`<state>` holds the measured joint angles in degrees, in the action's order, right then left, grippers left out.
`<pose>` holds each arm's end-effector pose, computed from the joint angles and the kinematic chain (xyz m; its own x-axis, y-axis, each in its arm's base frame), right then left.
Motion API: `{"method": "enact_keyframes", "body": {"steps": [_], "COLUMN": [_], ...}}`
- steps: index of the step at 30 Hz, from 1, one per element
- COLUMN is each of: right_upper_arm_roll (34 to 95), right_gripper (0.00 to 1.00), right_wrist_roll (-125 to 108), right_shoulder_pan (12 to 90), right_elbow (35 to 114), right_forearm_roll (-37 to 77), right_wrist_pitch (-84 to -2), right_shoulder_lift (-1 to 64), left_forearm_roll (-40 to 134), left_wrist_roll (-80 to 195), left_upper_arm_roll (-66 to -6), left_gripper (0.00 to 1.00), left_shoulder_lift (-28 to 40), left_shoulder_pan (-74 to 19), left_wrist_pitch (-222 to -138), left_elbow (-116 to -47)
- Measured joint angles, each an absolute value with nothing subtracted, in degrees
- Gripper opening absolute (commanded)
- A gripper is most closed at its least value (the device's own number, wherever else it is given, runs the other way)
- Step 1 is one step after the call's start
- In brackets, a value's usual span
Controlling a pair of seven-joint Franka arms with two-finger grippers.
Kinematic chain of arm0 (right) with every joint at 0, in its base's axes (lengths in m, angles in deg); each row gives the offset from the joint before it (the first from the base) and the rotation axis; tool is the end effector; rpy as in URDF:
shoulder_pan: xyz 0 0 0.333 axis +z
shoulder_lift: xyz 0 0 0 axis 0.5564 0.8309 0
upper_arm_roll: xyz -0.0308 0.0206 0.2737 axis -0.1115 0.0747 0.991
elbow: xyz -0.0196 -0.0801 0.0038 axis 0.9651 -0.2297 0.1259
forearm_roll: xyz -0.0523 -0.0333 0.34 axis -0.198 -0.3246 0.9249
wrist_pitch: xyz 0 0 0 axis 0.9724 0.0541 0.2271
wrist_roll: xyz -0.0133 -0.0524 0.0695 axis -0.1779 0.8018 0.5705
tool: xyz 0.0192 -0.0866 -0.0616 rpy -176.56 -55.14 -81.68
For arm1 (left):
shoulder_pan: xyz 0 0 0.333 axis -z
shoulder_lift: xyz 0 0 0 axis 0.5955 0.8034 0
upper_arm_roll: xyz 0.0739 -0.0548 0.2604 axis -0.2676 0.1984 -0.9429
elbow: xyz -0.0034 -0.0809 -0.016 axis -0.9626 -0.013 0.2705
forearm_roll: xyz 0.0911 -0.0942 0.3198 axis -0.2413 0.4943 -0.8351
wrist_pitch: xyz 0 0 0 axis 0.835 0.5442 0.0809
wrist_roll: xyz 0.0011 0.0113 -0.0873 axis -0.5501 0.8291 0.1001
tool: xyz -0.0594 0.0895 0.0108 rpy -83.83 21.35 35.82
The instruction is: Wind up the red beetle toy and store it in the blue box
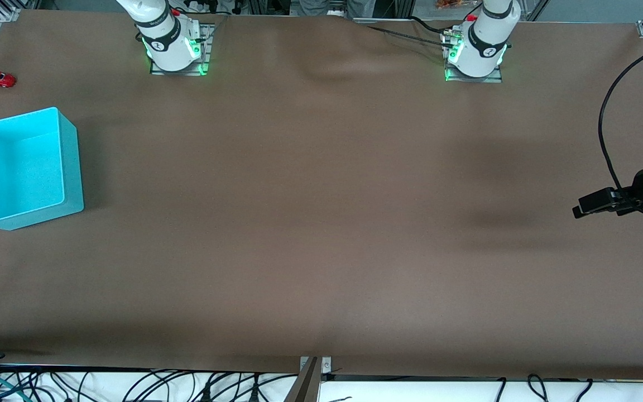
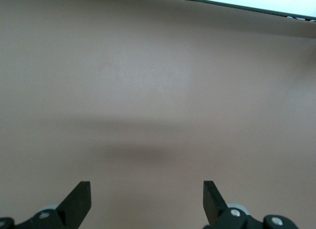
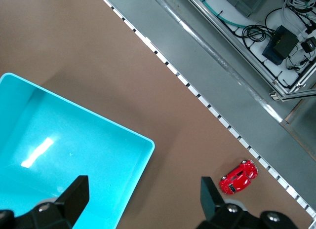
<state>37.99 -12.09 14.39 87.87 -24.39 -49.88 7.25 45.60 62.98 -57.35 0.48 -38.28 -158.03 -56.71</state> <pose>0.3277 -0.4170 0.4752 0.6853 -0.7050 0.1825 -0.7270 -0.6769 0.1152 0.6015 0.0318 0.5122 0.9941 0.1079 0.0071 0.1064 -0.9876 0.1155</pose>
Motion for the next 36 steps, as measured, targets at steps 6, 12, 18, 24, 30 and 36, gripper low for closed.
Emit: {"method": "enact_keyframes", "body": {"steps": [6,12,18,24,30,36], "right_upper_arm_roll": [37.95,37.26,35.09,34.31,34.28,34.28], "right_gripper": [1.0,1.0,1.0,1.0,1.0,1.0], "right_wrist_roll": [-14.75,-17.4,-17.46,-17.86,-19.19,-22.07], "right_shoulder_pan": [13.38,11.44,8.53,5.69,3.87,3.22], "right_elbow": [91.98,94.5,97.89,101.78,102.64,102.82], "right_forearm_roll": [-24.37,-24.37,-24.36,-24.27,-22.01,-20.51], "right_wrist_pitch": [-55.8,-58.17,-60.43,-66.73,-69.65,-70.55], "right_shoulder_lift": [8.01,8.84,8.98,9.2,10.89,13.24], "left_forearm_roll": [45.6,45.6,45.6,45.59,45.59,45.59], "left_wrist_roll": [62.98,62.98,62.97,62.98,62.98,62.98], "left_upper_arm_roll": [-57.36,-57.36,-57.4,-57.53,-57.55,-57.53], "left_gripper": [1.0,1.0,1.0,1.0,1.0,1.0], "left_shoulder_lift": [0.48,0.48,0.48,0.48,0.48,0.48], "left_shoulder_pan": [-38.28,-38.29,-38.36,-38.58,-38.59,-38.59], "left_wrist_pitch": [-158.03,-158.03,-158.03,-158.03,-158.03,-158.03], "left_elbow": [-56.71,-56.71,-56.71,-56.71,-56.71,-56.71]}}
